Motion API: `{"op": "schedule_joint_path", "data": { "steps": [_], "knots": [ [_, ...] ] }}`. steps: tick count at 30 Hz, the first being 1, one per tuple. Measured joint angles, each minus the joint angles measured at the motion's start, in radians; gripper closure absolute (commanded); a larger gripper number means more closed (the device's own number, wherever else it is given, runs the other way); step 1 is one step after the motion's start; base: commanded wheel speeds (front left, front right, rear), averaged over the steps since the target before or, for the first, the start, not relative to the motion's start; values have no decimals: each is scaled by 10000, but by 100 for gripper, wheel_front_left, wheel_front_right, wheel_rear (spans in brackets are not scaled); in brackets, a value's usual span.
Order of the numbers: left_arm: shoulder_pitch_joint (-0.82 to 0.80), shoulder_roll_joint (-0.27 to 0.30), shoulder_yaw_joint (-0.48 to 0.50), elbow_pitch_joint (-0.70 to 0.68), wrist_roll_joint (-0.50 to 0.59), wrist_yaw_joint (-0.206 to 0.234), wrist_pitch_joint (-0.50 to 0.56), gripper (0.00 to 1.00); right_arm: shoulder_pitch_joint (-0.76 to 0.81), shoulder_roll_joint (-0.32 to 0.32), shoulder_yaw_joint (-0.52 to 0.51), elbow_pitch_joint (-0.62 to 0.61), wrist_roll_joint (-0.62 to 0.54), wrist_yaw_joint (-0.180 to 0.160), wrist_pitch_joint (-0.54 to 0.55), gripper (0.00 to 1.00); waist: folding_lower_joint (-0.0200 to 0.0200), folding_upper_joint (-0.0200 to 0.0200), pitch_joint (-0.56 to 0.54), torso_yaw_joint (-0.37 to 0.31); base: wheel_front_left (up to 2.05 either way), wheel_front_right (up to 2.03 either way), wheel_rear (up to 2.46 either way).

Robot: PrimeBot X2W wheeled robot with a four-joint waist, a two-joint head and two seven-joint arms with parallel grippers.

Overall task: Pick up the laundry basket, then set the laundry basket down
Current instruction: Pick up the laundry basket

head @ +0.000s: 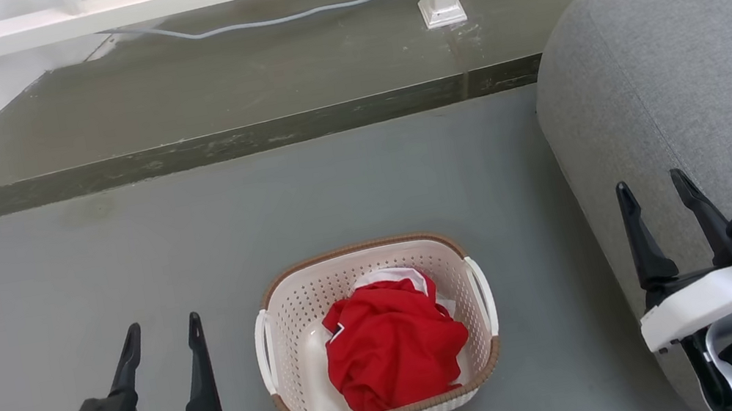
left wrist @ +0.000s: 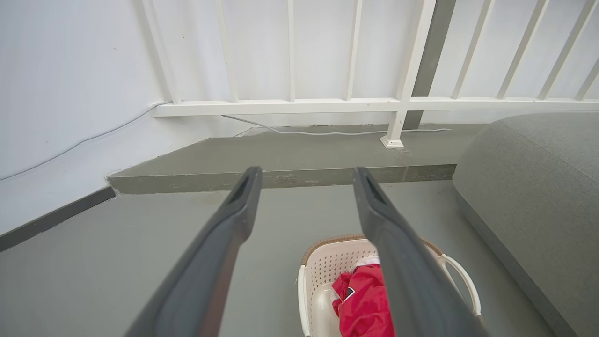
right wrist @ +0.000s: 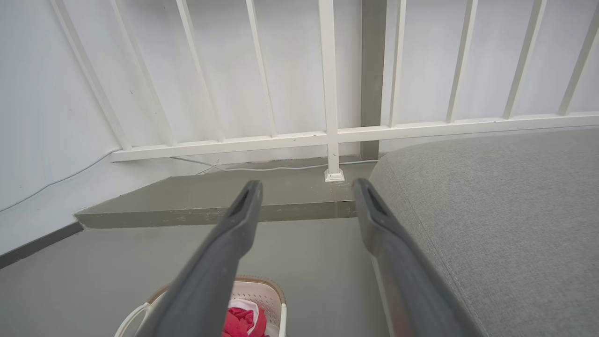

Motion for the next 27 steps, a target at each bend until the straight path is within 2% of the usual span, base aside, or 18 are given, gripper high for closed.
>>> {"op": "schedule_joint_path", "data": {
  "steps": [27],
  "knots": [
    [314, 88, 71, -882, 274, 69, 360, 0, 39, 17, 128, -301, 92, -84, 176, 0, 0, 0, 268, -110, 0, 0, 0]
  ]
}}
